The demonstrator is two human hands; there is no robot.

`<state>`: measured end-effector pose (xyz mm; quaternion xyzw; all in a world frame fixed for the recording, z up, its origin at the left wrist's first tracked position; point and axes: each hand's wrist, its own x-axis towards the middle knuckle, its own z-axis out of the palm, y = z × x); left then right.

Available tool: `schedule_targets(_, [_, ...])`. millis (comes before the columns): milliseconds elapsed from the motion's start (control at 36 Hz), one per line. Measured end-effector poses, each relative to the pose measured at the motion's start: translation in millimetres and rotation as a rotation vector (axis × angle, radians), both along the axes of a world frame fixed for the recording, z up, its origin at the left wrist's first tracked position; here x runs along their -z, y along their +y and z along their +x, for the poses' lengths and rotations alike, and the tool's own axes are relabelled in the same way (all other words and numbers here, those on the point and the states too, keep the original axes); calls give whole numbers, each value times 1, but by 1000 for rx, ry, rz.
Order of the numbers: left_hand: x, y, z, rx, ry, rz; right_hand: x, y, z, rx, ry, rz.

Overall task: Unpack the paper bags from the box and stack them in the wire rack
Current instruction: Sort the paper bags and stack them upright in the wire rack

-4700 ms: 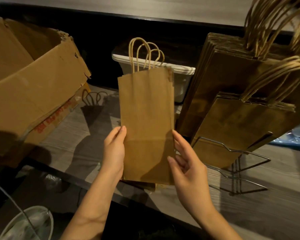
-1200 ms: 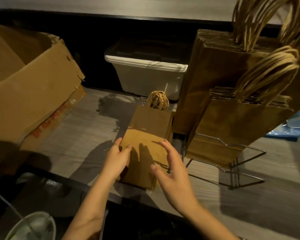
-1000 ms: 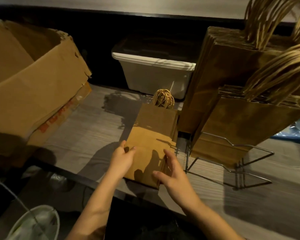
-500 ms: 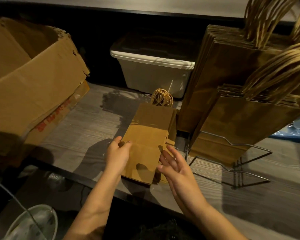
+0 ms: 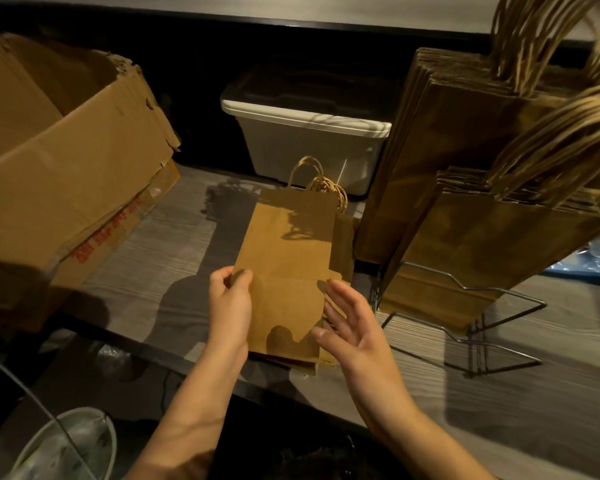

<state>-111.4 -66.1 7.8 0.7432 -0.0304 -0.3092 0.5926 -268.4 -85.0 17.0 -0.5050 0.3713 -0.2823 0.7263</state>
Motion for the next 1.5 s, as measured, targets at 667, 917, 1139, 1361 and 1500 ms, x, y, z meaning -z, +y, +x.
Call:
schedule_targets(667, [-102,-28,-55,310,52,-522,-54,-37,-49,476,128,-852])
schedule_targets(917, [-128,-53,-88,564,6,-592,-50,-63,-71,780,237,-1065])
schedule_targets(1139, [-126,-76,-106,682,71,-576,-49,-82,-91,909,308,-1044])
schedule_targets(1361, [-102,-81,-115,557,171,-458,-24,-89,-111,900,450,-924])
schedule_targets(1500, [-87,-78,-118,474,190,-405,-16,-86,-113,862,471,-879])
